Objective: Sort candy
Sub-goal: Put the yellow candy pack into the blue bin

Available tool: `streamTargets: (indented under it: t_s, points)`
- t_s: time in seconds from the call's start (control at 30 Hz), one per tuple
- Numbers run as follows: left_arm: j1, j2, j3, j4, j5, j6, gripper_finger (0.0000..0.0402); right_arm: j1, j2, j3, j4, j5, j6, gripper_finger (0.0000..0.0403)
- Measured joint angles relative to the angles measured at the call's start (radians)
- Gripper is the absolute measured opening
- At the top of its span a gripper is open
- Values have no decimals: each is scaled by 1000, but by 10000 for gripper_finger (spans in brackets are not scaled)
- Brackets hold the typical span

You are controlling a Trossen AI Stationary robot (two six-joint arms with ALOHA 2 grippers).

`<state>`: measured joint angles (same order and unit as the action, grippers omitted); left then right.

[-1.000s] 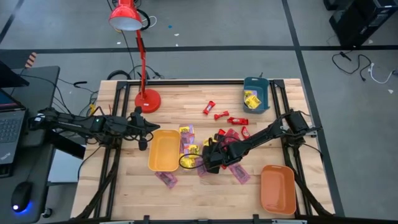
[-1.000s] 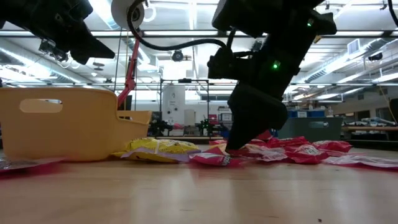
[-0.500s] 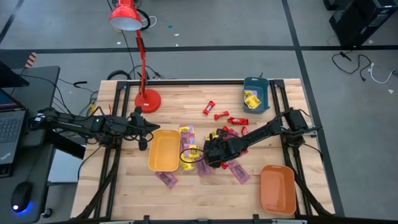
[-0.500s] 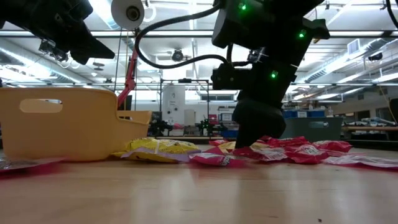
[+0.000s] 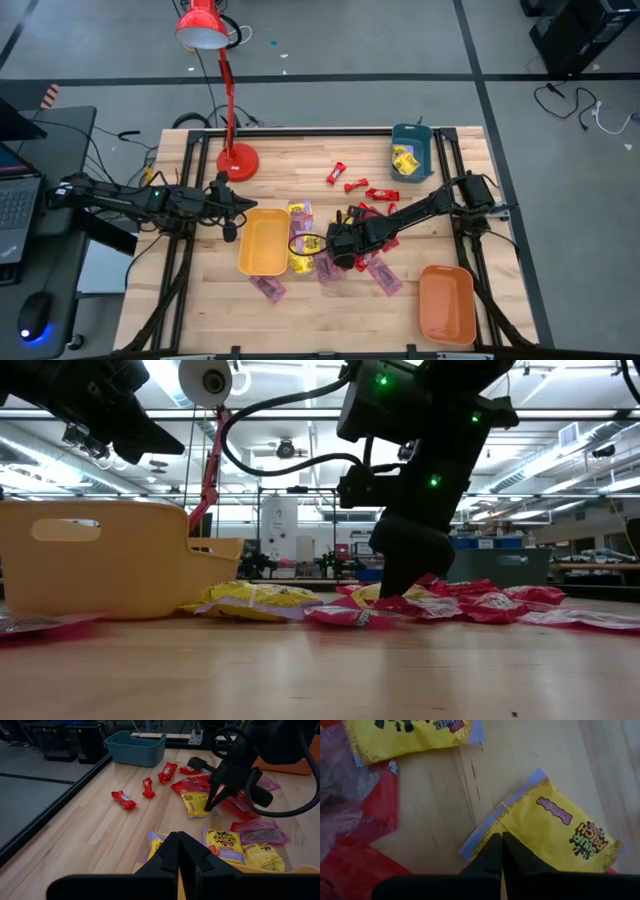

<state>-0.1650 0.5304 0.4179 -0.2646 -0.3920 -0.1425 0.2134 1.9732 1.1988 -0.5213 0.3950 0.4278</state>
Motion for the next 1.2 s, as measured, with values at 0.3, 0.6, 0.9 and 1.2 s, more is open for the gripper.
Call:
streamTargets:
  t_s: [0.3, 0.6, 0.9, 1.2]
  points:
    - [0, 0, 0, 0, 0, 0, 8, 7, -60, -1, -1, 0, 2, 0]
    - [0, 0, 0, -3, 0, 3, 8, 62, -61, -1, 15, 10, -72, 14]
    - [0, 0, 0, -5, 0, 8, 8, 66, -33, 0, 101, 66, -63, 115]
    - [0, 0, 0, -29, 0, 7, 8, 55, -9, -1, 94, 113, 8, 169]
